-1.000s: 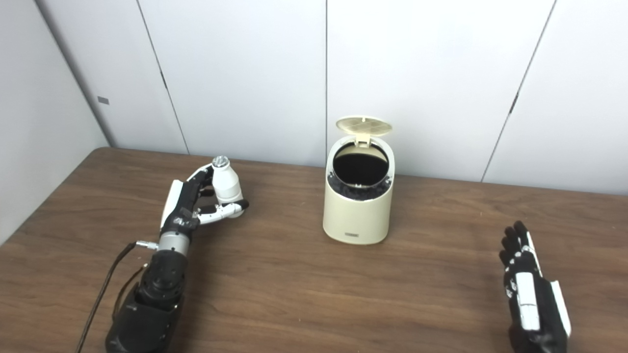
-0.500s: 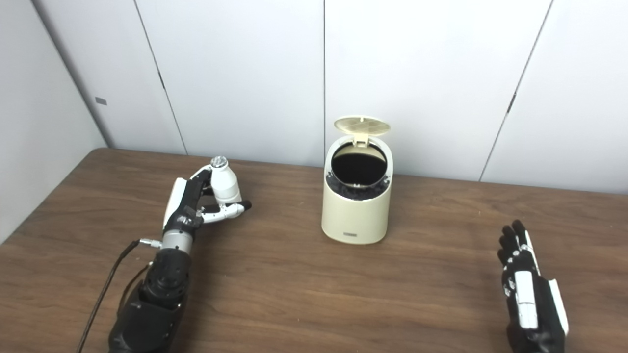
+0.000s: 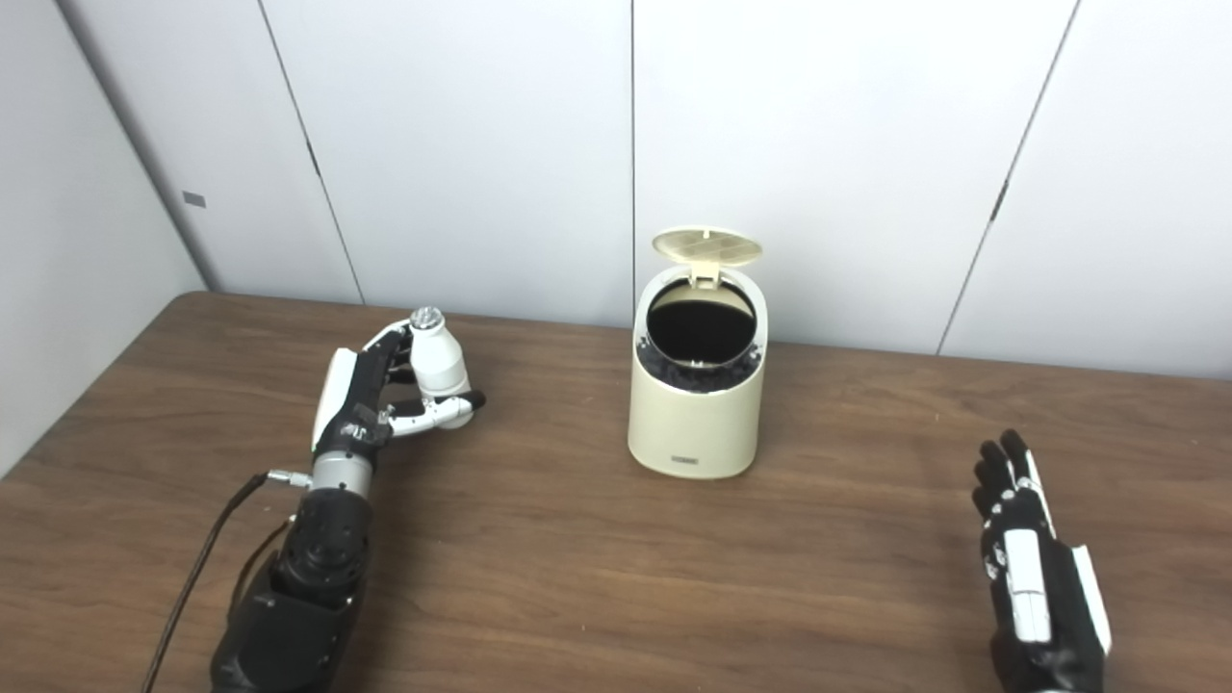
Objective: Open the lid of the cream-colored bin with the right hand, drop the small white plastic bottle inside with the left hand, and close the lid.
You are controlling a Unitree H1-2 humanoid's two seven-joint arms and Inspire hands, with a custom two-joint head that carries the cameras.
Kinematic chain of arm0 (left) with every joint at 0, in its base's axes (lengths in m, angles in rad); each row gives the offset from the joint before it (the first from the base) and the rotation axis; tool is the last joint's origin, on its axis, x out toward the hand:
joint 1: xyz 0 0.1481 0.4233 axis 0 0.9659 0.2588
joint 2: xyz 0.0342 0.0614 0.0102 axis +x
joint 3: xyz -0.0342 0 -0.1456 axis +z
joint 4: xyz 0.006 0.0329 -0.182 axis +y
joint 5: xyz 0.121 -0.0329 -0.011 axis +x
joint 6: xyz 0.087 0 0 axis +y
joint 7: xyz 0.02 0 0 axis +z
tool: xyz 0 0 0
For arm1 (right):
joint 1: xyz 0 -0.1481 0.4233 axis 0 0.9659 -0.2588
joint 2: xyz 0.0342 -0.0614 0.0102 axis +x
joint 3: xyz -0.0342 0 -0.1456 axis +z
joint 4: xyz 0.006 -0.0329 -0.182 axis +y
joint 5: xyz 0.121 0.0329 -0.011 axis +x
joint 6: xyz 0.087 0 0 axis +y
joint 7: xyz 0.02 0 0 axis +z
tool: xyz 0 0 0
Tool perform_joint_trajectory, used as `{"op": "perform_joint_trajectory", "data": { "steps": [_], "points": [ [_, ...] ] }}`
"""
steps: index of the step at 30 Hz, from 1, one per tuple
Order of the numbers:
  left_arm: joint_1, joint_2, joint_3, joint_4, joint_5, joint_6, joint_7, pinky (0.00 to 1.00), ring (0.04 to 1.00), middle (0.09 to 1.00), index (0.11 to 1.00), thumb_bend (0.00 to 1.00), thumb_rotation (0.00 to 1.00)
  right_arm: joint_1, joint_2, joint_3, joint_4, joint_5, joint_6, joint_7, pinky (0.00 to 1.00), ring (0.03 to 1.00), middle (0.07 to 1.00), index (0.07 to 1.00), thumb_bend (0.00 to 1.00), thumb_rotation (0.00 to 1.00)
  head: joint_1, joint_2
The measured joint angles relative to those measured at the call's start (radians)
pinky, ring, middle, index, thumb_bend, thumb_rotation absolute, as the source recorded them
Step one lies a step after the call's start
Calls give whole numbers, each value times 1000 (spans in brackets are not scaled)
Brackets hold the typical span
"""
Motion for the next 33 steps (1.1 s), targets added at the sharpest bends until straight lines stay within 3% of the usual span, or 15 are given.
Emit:
{"op": "perform_joint_trajectory", "data": {
  "steps": [18,27,28,29,33],
  "points": [
    [-4,0,-5,23,13,1,4,677,730,758,762,844,121,0,8,4,-8,-17,18,-24,1000,963,949,974,572,887,-9,9],
    [-6,-17,12,31,3,0,19,488,557,591,639,812,3,1,10,8,-11,-28,28,-27,1000,996,942,983,557,918,-9,9],
    [-7,-22,17,37,0,-1,29,444,514,512,579,638,1,1,10,9,-12,-30,34,-27,1000,999,939,981,554,920,-9,9],
    [-8,-26,21,41,-6,-4,35,423,491,483,558,579,0,1,10,9,-13,-30,40,-27,1000,1000,935,978,557,917,-9,9],
    [-10,-37,37,59,-21,-17,55,431,485,488,492,524,0,1,11,9,-14,-33,42,-31,1000,1000,925,975,548,924,-8,9]
  ]
}}
